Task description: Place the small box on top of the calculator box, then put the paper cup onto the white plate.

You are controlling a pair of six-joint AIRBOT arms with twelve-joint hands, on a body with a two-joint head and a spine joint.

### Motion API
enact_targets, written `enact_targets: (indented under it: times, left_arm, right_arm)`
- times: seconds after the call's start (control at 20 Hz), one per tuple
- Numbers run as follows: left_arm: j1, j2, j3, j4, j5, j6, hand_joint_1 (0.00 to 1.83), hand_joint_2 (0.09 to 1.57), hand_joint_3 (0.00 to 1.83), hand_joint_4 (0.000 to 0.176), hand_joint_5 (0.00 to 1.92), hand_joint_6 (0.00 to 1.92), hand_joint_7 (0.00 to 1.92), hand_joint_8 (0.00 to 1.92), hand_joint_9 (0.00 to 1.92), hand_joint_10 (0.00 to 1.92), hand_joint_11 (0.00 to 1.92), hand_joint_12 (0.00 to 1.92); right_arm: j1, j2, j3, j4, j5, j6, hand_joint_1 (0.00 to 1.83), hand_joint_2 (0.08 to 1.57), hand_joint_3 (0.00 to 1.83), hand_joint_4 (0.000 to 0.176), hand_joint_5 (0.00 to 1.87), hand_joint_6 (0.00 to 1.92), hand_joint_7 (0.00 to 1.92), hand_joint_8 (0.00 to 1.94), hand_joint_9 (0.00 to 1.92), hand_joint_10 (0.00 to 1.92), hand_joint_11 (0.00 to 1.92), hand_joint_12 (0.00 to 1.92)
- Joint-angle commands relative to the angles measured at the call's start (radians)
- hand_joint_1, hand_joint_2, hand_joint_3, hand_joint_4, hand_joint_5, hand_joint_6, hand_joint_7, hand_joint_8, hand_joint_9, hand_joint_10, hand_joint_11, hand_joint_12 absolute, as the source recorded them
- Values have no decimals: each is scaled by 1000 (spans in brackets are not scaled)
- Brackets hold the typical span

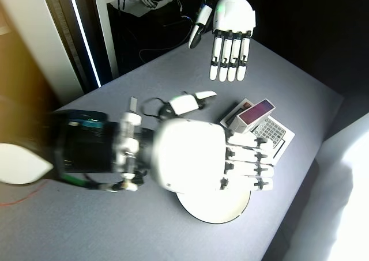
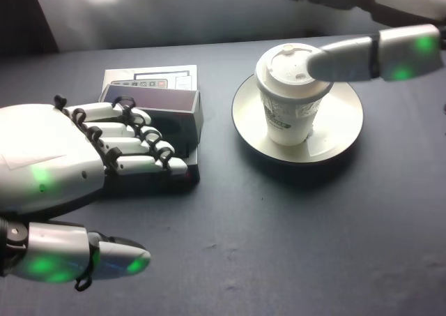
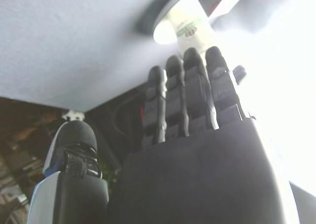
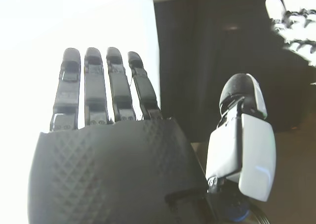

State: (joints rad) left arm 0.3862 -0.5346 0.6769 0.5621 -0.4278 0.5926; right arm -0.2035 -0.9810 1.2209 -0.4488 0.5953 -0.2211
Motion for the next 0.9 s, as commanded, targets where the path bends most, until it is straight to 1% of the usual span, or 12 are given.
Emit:
enact_targets:
  times: [0.0,0.05,0.1,0.15,0.2,0.25,0.35,0.4,0.5,0.65,0.7,0.85]
  left_arm:
    - [-12,5,-2,-21,-90,-4,0,1271,0,0,227,0,222,1,187,0,0,260]
    - [-11,5,-4,-21,-88,-4,0,1259,0,0,223,1,238,2,186,3,0,249]
    - [-11,5,-4,-22,-78,-4,0,1260,0,0,231,3,245,3,194,4,0,260]
    - [-10,5,-1,-22,-75,-4,0,1264,1,0,247,4,266,6,210,6,0,291]
    - [-7,5,1,-22,-74,-4,0,1261,0,0,237,2,241,4,184,3,0,243]
    - [-3,5,1,-22,-74,-4,0,1254,0,0,254,4,259,5,196,5,0,263]
    - [0,5,-3,-21,-74,-4,0,1261,1,0,306,5,317,6,257,8,0,357]
    - [0,6,-4,-20,-74,-4,0,1257,0,0,279,0,282,2,228,1,0,335]
    - [-1,6,-4,-25,-75,-4,0,1265,2,0,291,3,299,5,245,3,0,361]
    - [-6,6,-3,-30,-75,-4,0,1263,0,0,272,0,279,0,229,0,0,358]
    - [-6,6,-2,-33,-75,-4,0,1265,1,0,281,3,287,3,238,3,0,373]
    - [-6,6,1,-35,-76,-4,0,1254,0,0,288,1,295,1,240,0,0,403]
  right_arm:
    - [8,52,-37,17,117,18,0,1036,15,0,115,3,153,5,114,3,0,253]
    - [-7,98,-72,16,116,21,0,1069,11,0,108,1,156,2,115,3,0,254]
    - [-20,139,-108,12,117,21,0,1085,9,0,140,8,183,6,143,9,0,373]
    - [-31,178,-135,-7,127,20,0,1091,7,0,143,6,188,4,150,9,0,400]
    - [-33,205,-152,-20,128,20,0,1095,5,0,149,5,192,3,159,9,0,443]
    - [-34,232,-170,-25,123,20,0,1093,2,0,190,13,235,11,206,20,0,591]
    - [-55,286,-199,-28,122,20,0,1117,5,0,174,1,206,1,187,5,0,551]
    - [-69,309,-209,-29,121,22,0,1130,6,0,188,4,217,3,195,6,0,561]
    - [-100,349,-220,-29,78,45,0,1138,3,0,203,5,242,5,220,10,0,628]
    - [-140,369,-224,-29,66,59,0,1164,5,0,249,10,287,8,239,8,0,667]
    - [-142,369,-232,-29,66,59,0,1168,5,0,241,4,280,3,223,3,0,609]
    - [-156,370,-270,-31,63,29,0,1187,11,0,253,8,300,9,230,6,0,594]
